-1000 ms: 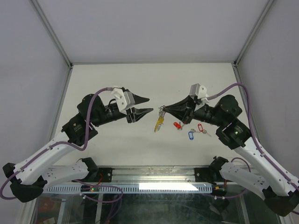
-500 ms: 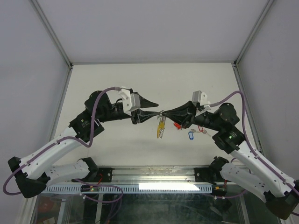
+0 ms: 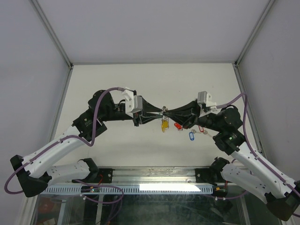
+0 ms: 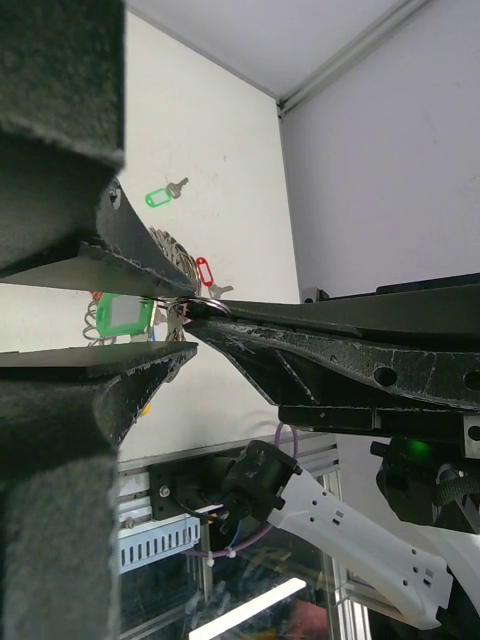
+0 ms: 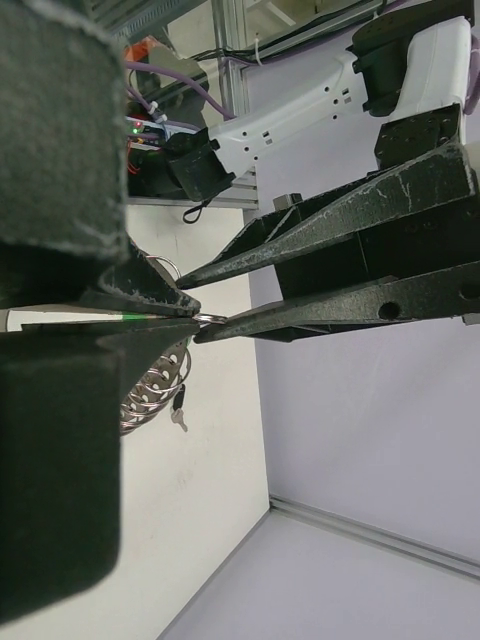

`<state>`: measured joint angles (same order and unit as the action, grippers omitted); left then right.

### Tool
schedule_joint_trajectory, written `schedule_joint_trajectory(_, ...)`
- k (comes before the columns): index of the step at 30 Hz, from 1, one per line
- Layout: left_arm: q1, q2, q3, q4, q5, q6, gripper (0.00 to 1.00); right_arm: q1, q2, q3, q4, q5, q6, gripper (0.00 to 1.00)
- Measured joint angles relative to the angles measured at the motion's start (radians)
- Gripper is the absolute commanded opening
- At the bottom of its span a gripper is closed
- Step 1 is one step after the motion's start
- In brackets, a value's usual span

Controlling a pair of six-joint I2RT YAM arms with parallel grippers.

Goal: Put the keys on the keyring

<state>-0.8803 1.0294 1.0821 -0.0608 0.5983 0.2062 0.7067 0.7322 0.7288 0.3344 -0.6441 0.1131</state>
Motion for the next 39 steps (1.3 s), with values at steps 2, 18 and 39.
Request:
schedule_joint_trajectory(2,0.000,0.000,0.000,0.002,0.007,-0.004,0.17,0.000,0.000,0.000,0.005,-0.002,0.001,0.00)
schedule_joint_trajectory(18,0.000,0.005,0.013,-0.028,0.014,-0.006,0.00,-0.002,0.000,0.021,-0.064,-0.050,-0.054,0.02)
schedule_joint_trajectory(39,-0.002,0.077,0.122,-0.273,0.032,0.127,0.00,-0.002,0.166,0.403,-0.724,-0.148,-0.364,0.33)
